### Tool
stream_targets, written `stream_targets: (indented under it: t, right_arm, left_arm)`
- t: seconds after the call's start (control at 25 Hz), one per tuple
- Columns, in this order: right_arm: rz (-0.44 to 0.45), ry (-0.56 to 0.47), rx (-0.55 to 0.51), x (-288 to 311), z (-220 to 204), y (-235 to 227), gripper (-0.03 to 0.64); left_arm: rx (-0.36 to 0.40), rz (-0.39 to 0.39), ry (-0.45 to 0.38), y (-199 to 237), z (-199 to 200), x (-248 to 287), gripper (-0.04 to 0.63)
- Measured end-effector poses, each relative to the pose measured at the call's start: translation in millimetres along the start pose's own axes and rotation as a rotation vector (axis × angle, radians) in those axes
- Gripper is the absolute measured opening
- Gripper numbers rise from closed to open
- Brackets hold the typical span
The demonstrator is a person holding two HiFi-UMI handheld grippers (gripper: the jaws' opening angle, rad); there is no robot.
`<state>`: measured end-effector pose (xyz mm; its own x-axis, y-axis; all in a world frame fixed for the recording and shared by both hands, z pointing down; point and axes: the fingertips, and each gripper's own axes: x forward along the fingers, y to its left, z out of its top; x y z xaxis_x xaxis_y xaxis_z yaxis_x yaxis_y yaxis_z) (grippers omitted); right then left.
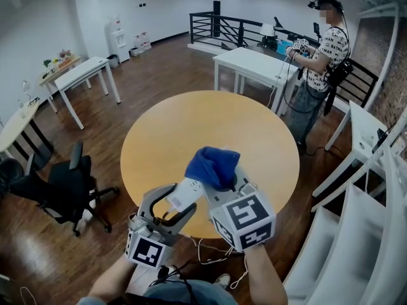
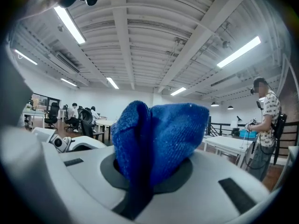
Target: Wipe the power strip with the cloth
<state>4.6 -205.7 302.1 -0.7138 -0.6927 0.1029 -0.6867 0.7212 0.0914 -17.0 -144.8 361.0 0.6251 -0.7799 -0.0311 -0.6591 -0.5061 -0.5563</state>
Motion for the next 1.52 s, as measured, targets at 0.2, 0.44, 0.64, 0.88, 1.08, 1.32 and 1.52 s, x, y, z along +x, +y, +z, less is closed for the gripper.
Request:
stream_targets:
  t: [0.2,0.44,0.64,0.88,1.08,1.32,1.52]
  right_arm:
    - [0.108,-0.006,0.001,5.0,1.4,41.9,0.055]
    - [0.106,-0.083,0.085,-6.5,5.4,36.3,0.055]
    - [0.077,-0.173,0.128,-27.3,14.9,17.6,0.055]
    - [0.151,-0.165,0.046,-25.0,19.7,39.1,0.055]
    - [0.165,-0.165,-0.026,-22.8,19.4,52.3,0.055]
    - [0.059,-0.203,-0.079,-28.9,25.6,2.4,0.055]
    - [-0.076,-0.23,-0.098,-45.3,35.3,-53.2,0.055]
  left_arm:
    - [-0.012,0.007,-0.008,3.7,2.3,1.9,0.282]
    - [-0.191,0.006,-0.034,13.8,-2.8,-1.5,0.282]
    - [-0.452,0.008,-0.118,37.3,-2.6,-6.9,0.282]
    - [-0.556,-0.017,-0.196,41.8,4.4,-6.7,0.282]
    - [-0.616,-0.029,-0.205,42.8,0.9,-8.0,0.281]
    - [-0.651,-0.051,-0.218,46.9,1.1,-13.1,0.281]
    - [-0.647,-0.061,-0.227,44.5,3.8,-15.0,0.281]
